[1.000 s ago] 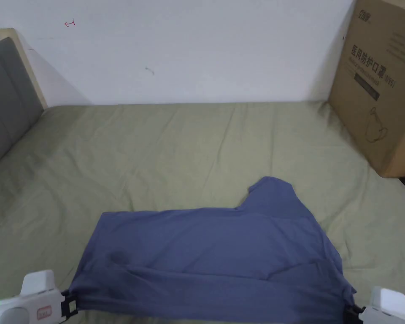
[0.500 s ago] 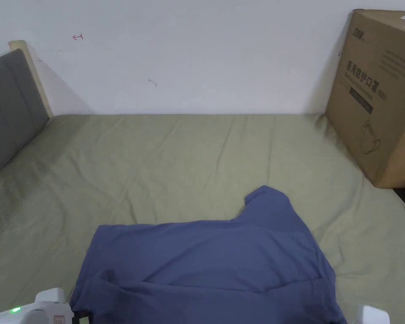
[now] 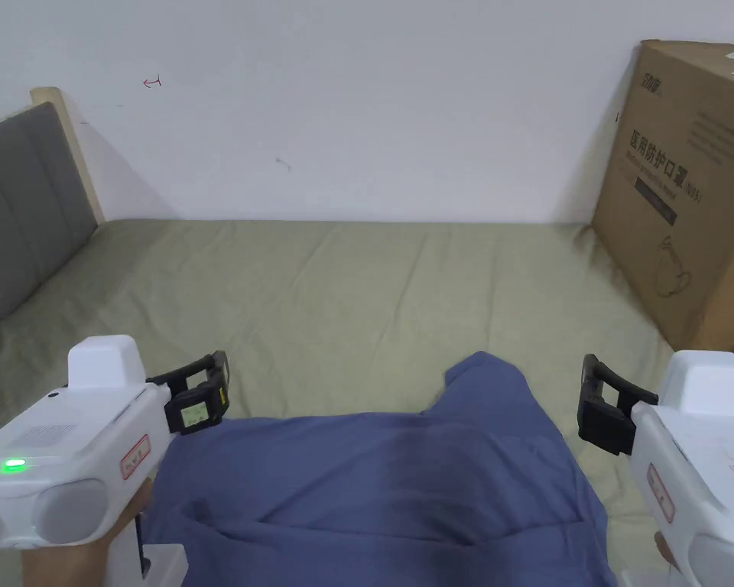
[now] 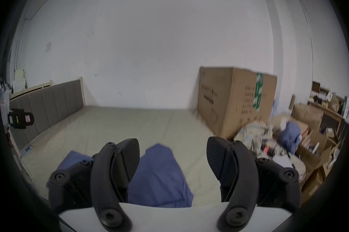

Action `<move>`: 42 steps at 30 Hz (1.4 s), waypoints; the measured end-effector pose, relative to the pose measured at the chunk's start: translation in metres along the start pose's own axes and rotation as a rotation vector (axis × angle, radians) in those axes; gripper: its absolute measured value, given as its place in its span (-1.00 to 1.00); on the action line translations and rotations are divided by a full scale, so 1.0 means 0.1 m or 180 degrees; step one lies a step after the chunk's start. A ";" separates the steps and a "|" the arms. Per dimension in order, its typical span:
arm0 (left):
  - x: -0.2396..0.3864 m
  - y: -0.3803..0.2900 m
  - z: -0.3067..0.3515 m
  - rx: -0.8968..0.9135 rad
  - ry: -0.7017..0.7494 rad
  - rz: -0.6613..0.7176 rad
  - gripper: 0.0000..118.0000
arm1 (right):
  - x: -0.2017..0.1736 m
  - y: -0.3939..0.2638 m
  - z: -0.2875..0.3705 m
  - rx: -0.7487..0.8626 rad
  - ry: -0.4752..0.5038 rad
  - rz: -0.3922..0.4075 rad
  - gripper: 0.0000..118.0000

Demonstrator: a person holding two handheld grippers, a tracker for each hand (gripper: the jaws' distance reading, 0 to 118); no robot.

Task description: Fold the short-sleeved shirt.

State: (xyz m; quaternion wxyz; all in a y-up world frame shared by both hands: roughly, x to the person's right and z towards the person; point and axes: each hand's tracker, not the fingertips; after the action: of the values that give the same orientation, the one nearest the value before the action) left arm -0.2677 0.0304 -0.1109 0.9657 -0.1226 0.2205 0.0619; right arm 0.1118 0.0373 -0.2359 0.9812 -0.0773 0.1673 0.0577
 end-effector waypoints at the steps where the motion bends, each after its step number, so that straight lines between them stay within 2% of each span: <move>1: 0.05 0.01 0.02 0.0100 0.0051 -0.0042 0.65 | -0.05 0.03 0.02 0.0058 -0.0009 0.0024 0.30; 4: 0.12 -0.05 0.08 0.0377 0.0034 -0.0101 0.35 | -0.14 0.05 0.07 0.0153 0.0020 0.0026 0.26; 5: 0.14 -0.06 0.08 0.0375 0.0052 -0.0104 0.06 | -0.18 0.05 0.08 0.0185 0.0022 0.0045 0.16; 6: 0.16 -0.09 0.08 0.0403 0.0061 -0.0131 -0.30 | -0.19 0.05 0.07 0.0192 0.0032 0.0066 -0.02; 7: 0.16 -0.11 0.08 0.0413 0.0038 -0.0143 -0.70 | -0.22 0.04 0.07 0.0201 0.0050 0.0102 -0.32; 8: 0.14 -0.12 0.07 0.0399 -0.0001 -0.0151 -0.98 | -0.25 0.04 0.07 0.0222 0.0036 0.0131 -0.86; 9: 0.14 -0.12 0.07 0.0382 -0.0020 -0.0147 -1.00 | -0.28 0.03 0.07 0.0235 -0.0002 0.0157 -1.00; 12: 0.10 -0.14 0.04 0.0336 -0.0068 -0.0115 -1.00 | -0.22 0.03 0.03 0.0236 0.0127 0.0079 -1.00; 18: -0.03 -0.12 -0.27 0.0021 -0.0090 -0.0143 -1.00 | -0.23 0.00 -0.20 0.0173 0.0150 0.0063 -1.00; 26: -0.31 -0.25 -1.48 -0.0975 -0.0120 -0.0240 -1.00 | -0.24 -0.07 -0.69 -0.0010 0.0143 0.0083 -1.00; 30: -0.59 -0.43 -2.17 -0.1316 -0.0215 0.0139 -1.00 | -0.21 -0.17 -0.96 -0.0141 0.0105 0.0034 -1.00; 34: -0.79 -0.69 -2.76 -0.1727 -0.0007 0.0099 -0.98 | -0.17 -0.31 -1.22 -0.0311 0.0061 0.0061 -1.00; 36: -0.89 -0.81 -3.01 -0.1959 0.0150 0.0228 -0.65 | -0.16 -0.39 -1.33 -0.0383 0.0031 0.0067 -1.00; 37: -0.93 -0.88 -3.11 -0.2087 0.0332 0.0251 -0.34 | -0.16 -0.43 -1.39 -0.0424 0.0013 0.0057 -1.00; 38: -0.96 -0.95 -3.20 -0.2150 0.0402 0.0258 0.14 | -0.16 -0.47 -1.43 -0.0464 0.0004 0.0041 -1.00; 39: -1.00 -1.03 -3.29 -0.2244 0.0407 0.0319 0.41 | -0.16 -0.51 -1.49 -0.0508 0.0006 0.0035 -1.00; 40: -1.03 -1.10 -3.37 -0.2367 0.0425 0.0333 0.61 | -0.17 -0.55 -1.54 -0.0550 -0.0001 0.0041 -1.00; 42: -1.08 -1.23 -3.50 -0.2476 0.0494 0.0333 0.65 | -0.18 -0.61 -1.62 -0.0603 -0.0008 0.0067 -1.00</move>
State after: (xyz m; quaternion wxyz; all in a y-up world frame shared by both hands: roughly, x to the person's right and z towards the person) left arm -0.4867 -0.1869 -0.3428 0.8232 -0.4719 0.2589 0.1804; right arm 0.0513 -0.0520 -0.3730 0.9690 -0.1679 0.1607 0.0837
